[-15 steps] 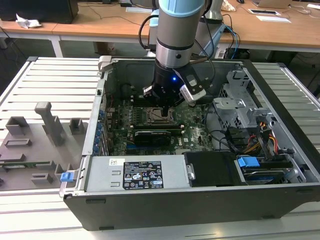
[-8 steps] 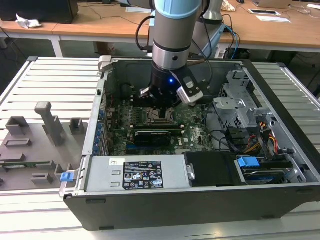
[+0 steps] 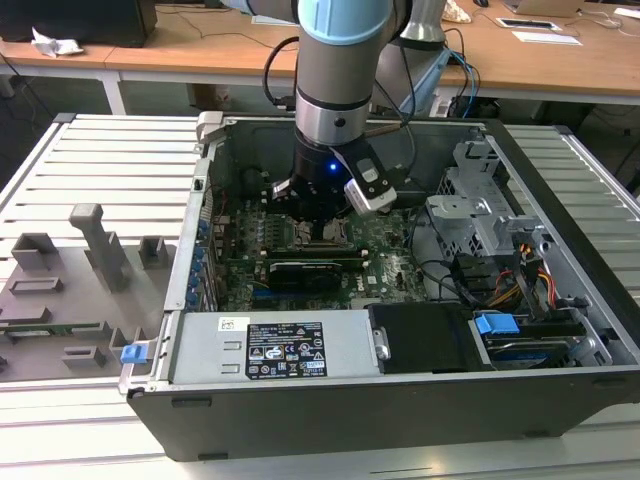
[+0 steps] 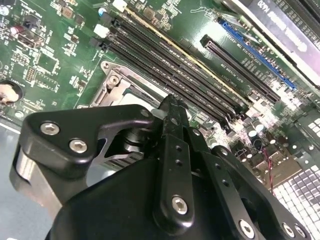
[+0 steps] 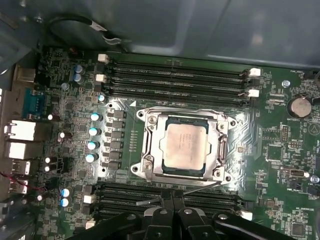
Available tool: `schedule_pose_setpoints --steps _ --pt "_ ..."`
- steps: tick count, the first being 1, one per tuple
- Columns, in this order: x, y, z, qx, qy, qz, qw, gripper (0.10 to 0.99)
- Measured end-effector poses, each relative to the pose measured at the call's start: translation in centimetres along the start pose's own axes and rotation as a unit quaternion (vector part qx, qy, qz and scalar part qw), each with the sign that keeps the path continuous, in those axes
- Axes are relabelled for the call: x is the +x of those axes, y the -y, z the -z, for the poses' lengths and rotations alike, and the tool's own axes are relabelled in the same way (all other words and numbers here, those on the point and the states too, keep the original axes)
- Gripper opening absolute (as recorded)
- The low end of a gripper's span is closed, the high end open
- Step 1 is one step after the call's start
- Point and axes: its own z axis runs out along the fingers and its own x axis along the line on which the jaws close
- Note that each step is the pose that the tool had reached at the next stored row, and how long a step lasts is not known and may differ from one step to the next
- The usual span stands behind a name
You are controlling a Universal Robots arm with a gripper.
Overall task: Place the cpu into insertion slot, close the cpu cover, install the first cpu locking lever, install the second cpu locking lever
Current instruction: 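Install the second cpu locking lever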
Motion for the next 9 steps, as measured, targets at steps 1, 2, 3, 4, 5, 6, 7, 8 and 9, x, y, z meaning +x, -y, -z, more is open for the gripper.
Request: schedule_pose_setpoints --steps 1,2,3,4,5,6,7,8,9 --pt "0.02 0.14 -0.06 -0.0027 0.0002 0.0 1.0 0.106" --pt "0.04 0.24 -0.08 -0.0051 0.0005 0.0 1.0 0.106" --pt "0.15 0.43 -0.08 -0.0098 0.0009 0.0 1.0 0.106" --pt "0.31 0.61 -0.09 -0.0135 0.0012 0.0 0.9999 0.106" --pt "0.45 0.71 -0.12 -0.0155 0.0014 0.0 0.9999 0.106" --pt "0.58 0.77 -0.14 -0.017 0.0015 0.0 0.9999 0.106" --pt "0.7 0.82 -0.16 -0.0184 0.0016 0.0 0.9998 0.106" --pt "0.85 0.87 -0.19 -0.0201 0.0018 0.0 0.9998 0.106" --pt "0.99 0.87 -0.26 -0.0217 0.0019 0.0 0.9998 0.106"
